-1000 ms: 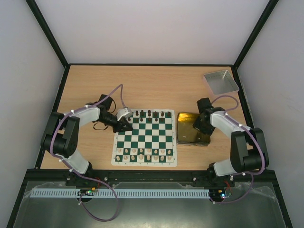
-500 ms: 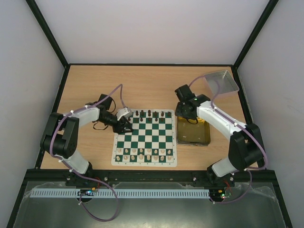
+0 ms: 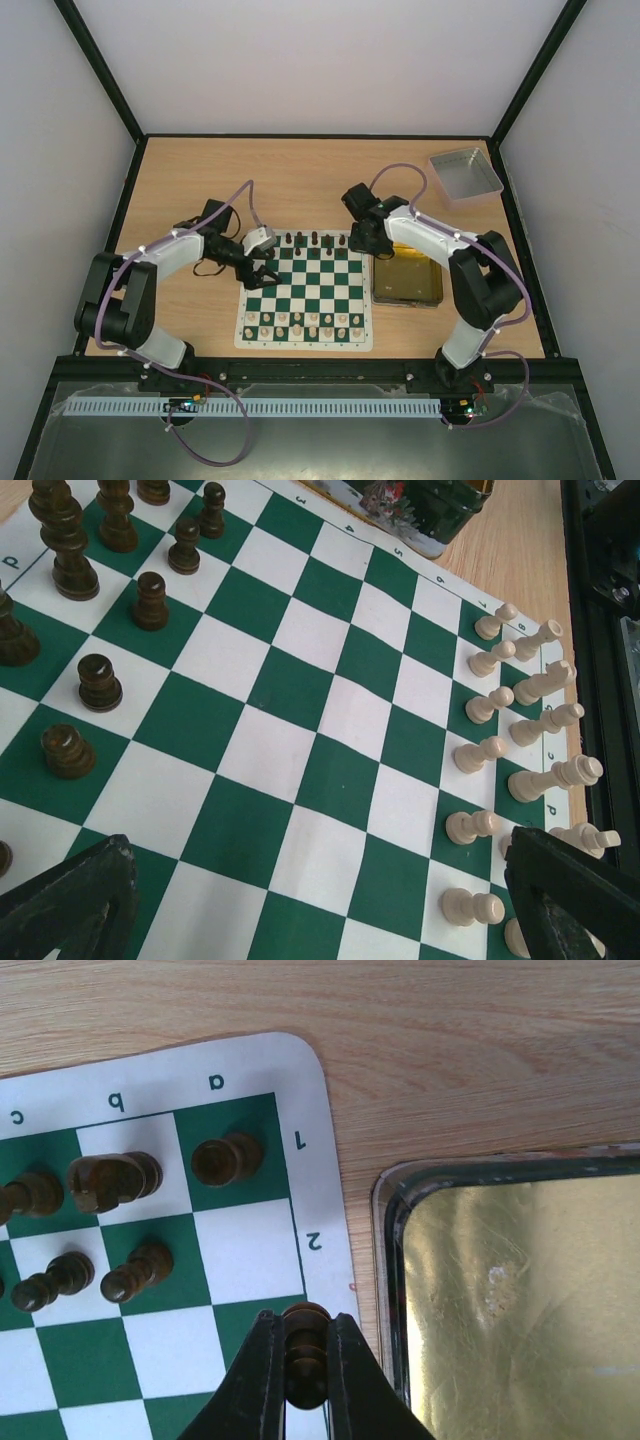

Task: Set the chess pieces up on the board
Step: Place the chess piece on the chessboard.

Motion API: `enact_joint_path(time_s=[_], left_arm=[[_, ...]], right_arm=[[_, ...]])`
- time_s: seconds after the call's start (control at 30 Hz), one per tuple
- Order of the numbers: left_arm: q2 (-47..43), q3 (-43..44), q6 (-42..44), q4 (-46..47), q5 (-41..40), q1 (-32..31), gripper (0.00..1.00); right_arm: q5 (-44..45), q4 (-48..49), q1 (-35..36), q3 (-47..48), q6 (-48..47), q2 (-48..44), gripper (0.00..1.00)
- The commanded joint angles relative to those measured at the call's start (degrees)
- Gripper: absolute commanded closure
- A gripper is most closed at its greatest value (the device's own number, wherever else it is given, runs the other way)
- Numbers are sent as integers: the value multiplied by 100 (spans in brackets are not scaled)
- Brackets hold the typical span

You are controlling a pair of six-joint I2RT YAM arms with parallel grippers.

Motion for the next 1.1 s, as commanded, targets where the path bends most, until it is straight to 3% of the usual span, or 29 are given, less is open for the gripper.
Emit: enact_joint_path(time_s=[0.0, 1.07], left_arm=[[-76, -73, 25, 150, 61, -15, 1], [72, 14, 39, 103, 19, -28, 1]], right_arm=[[34, -88, 46, 312, -143, 251, 98], [-287, 94, 153, 507, -300, 1055, 98]])
